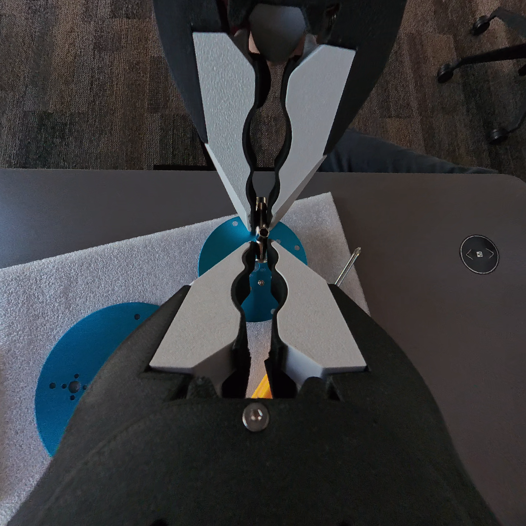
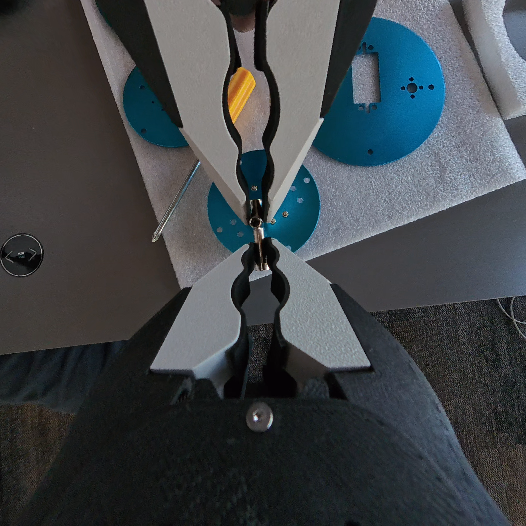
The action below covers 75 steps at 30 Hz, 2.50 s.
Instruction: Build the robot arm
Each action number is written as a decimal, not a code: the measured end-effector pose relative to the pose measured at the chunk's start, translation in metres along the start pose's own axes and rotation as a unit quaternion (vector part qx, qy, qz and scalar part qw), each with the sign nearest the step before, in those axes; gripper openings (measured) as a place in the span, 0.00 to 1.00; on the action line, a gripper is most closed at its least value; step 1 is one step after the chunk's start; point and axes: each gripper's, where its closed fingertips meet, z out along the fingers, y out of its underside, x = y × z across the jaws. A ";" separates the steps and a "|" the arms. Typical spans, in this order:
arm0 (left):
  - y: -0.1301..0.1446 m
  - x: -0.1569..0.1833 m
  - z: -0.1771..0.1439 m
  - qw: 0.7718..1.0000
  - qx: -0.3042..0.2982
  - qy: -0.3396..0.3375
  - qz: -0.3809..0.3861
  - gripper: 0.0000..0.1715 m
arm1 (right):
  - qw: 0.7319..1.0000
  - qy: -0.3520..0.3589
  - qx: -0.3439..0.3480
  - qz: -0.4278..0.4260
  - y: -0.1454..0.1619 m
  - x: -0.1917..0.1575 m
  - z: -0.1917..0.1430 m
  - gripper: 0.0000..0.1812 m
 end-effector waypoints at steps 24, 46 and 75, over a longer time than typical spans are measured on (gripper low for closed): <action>0.000 -0.002 0.007 1.000 0.022 0.006 -0.002 0.03 | 1.000 -0.004 0.009 0.016 0.002 0.000 -0.002 0.11; 0.001 -0.001 0.009 0.999 -0.021 0.008 0.031 0.03 | 0.986 0.057 0.148 0.052 0.007 0.004 -0.012 0.06; 0.002 -0.001 0.009 0.999 -0.017 0.022 0.019 0.04 | 0.980 0.102 0.153 0.080 0.007 -0.007 -0.011 0.14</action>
